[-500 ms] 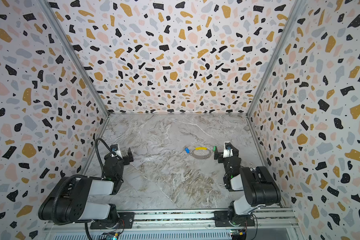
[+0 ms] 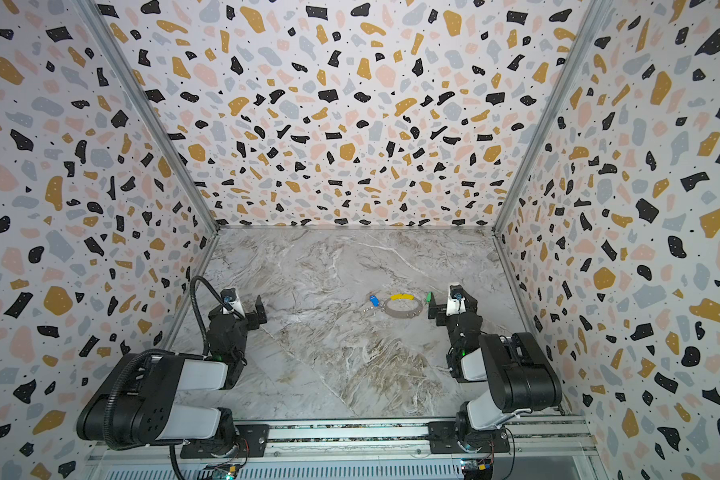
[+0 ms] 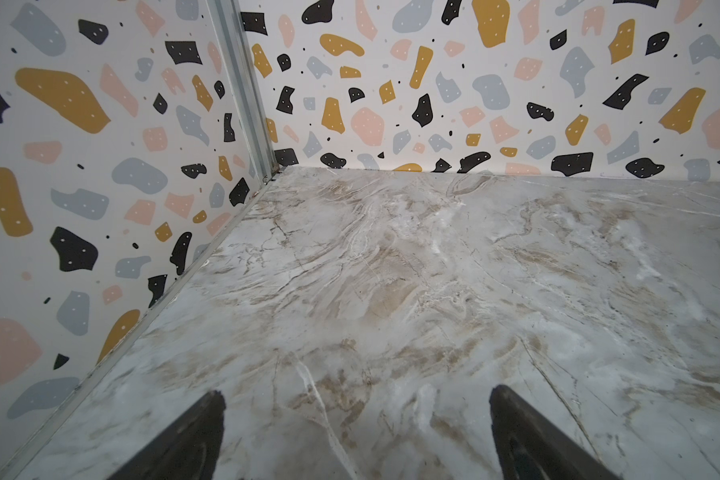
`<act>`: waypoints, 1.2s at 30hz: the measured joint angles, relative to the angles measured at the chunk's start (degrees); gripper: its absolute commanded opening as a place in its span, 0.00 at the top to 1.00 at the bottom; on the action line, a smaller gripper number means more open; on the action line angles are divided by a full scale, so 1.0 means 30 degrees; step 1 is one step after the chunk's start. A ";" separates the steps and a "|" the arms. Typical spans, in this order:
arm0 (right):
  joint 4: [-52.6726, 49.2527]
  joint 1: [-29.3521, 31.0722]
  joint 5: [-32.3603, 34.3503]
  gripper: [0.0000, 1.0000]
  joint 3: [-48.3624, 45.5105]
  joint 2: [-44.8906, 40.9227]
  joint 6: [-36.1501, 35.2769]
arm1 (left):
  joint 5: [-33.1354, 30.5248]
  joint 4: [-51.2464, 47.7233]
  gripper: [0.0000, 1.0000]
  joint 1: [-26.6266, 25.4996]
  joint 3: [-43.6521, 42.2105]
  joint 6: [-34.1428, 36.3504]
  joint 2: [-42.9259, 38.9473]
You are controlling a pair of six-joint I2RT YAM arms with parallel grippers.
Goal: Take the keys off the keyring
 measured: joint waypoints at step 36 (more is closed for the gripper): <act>-1.6808 0.6003 -0.1078 0.09 1.4353 0.1399 0.0466 | 0.1005 -1.0499 0.03 -0.4532 0.9486 -0.2339 -0.2055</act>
